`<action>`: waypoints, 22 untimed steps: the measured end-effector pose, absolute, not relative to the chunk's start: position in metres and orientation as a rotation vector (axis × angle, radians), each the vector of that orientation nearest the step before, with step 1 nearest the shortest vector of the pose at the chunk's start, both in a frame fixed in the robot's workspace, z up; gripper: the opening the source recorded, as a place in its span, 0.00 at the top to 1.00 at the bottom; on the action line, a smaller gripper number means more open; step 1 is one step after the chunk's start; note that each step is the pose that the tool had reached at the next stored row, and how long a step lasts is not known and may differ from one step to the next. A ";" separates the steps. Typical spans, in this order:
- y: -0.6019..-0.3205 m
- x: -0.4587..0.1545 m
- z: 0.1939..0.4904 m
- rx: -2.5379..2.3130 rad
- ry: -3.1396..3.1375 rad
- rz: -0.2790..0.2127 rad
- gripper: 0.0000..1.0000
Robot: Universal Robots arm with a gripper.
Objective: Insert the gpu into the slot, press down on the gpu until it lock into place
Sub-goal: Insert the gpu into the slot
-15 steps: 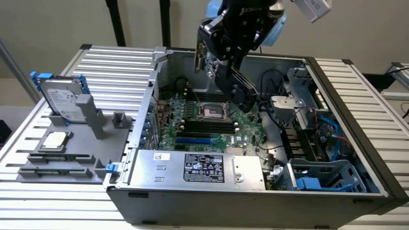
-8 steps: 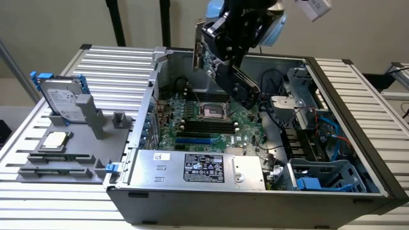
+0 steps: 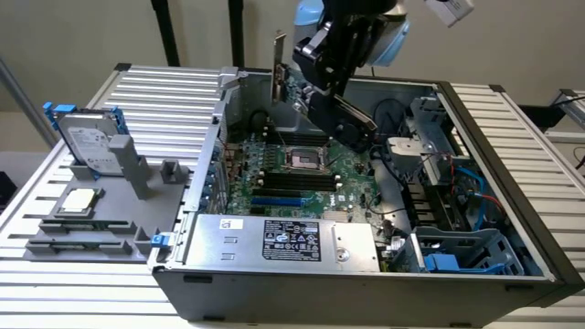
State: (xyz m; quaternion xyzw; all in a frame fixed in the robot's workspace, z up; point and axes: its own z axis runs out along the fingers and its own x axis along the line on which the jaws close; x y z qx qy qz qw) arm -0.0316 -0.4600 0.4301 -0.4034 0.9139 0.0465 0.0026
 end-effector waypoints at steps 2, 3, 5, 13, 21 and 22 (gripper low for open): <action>-0.460 -0.032 0.430 -1.315 2.839 0.141 0.74; -0.460 -0.032 0.429 -1.339 2.825 0.139 0.74; -0.460 -0.032 0.429 -1.386 2.796 0.134 0.74; -0.460 -0.032 0.427 -1.569 2.671 0.111 0.74; -0.460 -0.032 0.423 -1.743 2.542 0.097 0.74; -0.460 -0.032 0.422 -1.765 2.526 0.097 0.74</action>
